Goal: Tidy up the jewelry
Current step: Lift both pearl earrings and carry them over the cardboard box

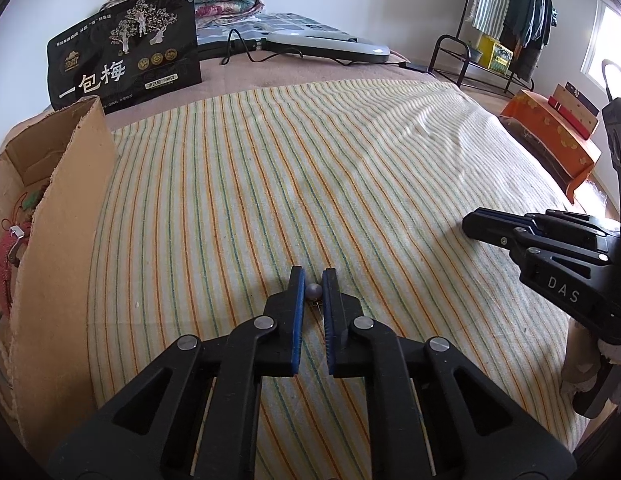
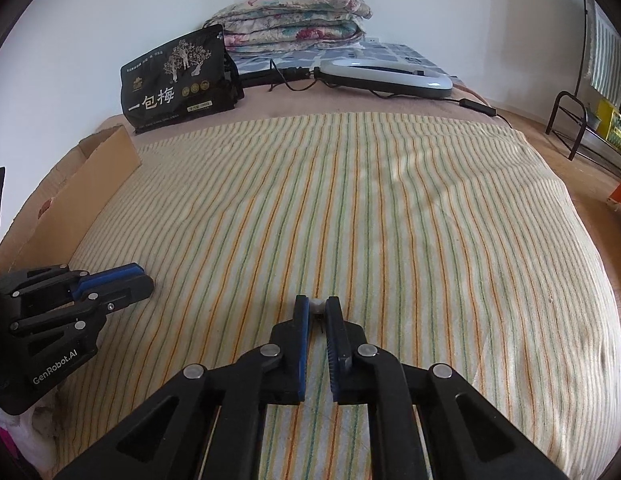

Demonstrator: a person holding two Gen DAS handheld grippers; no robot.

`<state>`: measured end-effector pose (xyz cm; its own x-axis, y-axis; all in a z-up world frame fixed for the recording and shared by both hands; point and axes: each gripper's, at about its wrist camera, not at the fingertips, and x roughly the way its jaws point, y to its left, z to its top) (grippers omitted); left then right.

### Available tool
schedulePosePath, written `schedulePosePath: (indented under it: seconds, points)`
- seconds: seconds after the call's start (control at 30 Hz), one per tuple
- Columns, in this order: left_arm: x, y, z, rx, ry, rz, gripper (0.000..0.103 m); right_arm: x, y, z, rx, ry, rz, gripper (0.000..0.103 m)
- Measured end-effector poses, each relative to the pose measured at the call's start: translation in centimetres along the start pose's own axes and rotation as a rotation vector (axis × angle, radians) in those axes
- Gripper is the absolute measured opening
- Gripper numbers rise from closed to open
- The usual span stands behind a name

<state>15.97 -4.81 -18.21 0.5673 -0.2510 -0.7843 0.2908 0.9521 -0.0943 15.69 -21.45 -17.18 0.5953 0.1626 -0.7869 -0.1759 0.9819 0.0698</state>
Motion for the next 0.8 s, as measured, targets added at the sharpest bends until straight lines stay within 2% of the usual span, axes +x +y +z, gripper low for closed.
schedulePosePath:
  seconds: [0.3,0.5,0.8]
  points:
    - [-1.8,-0.1,0.0,0.001,-0.023,-0.006,0.007,-2.5,0.0,0.5,0.022,-0.048,0.005,0.006]
    - [-3.9,-0.1,0.3,-0.011,-0.058,-0.026,0.006,-4.9,0.4,0.2,0.06,-0.071,-0.023,0.006]
    - [-7.7,0.5,0.6,0.033,-0.094,0.008,0.006,-9.1,2.9,0.1,0.109,-0.103,-0.002,0.006]
